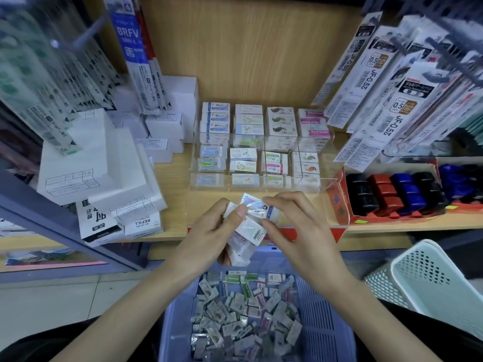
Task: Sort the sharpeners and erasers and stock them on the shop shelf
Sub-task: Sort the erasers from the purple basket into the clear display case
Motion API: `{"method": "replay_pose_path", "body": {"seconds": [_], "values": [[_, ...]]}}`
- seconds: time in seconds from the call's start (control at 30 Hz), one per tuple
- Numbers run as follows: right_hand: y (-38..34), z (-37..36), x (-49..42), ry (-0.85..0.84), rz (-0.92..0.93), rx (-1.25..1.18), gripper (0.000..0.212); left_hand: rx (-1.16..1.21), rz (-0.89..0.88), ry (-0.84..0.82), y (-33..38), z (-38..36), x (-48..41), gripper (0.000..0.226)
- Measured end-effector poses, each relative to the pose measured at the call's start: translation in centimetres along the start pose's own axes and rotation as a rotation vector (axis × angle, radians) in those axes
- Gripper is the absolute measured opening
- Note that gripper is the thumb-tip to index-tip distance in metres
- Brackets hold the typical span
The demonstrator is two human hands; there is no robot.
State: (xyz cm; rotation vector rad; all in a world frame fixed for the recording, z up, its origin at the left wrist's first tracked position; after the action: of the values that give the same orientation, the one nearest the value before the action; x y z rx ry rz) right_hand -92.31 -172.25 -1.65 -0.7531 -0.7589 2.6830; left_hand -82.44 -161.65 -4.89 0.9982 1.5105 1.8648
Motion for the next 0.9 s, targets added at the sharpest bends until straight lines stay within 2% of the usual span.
{"method": "replay_pose_path", "body": {"seconds": [0.1,0.2,0.3,0.43,0.6,0.7,0.8,0.9], "values": [[1.2,0.1,-0.4,0.011,-0.123,-0.103,0.03,-0.022,-0.008,0.036,0.4,1.2,-0.2,0.034],[2.8,-0.1,-1.8,0.004,-0.219,-0.125,0.023,-0.022,0.014,0.097,1.0,3.1,-0.5,0.038],[2.7,-1.6,-4.5,-0.038,-0.181,-0.084,0.022,-0.007,0.044,0.178,0.9,5.3,-0.7,0.04],[1.7,-4.6,-7.1,-0.089,-0.084,-0.066,0.024,-0.001,0.054,0.263,0.2,7.6,-0.7,0.027],[2.4,-4.9,-4.8,-0.07,-0.108,-0.06,0.023,0.003,0.047,0.359,-0.1,9.7,-0.6,0.019],[4.9,-2.0,-3.6,0.058,-0.217,-0.012,0.022,0.01,0.027,0.346,0.3,8.9,-0.7,0.019],[8.5,1.3,-4.4,0.176,-0.338,0.07,0.022,0.032,0.015,0.248,0.9,6.4,-1.2,0.02],[10.8,3.1,-6.1,0.138,-0.364,0.155,0.021,0.039,0.004,0.178,1.1,4.4,-2.0,0.027]]}}
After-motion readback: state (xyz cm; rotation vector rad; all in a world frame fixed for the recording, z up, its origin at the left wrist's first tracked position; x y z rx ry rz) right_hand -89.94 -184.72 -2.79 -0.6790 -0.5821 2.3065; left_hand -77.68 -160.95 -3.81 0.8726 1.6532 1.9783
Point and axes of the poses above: each hand's wrist, its own x-axis away from the middle knuckle, its own z-axis out of the back of the hand, y = z × x, the point moved 6 cm from there along -x, towards the middle knuckle
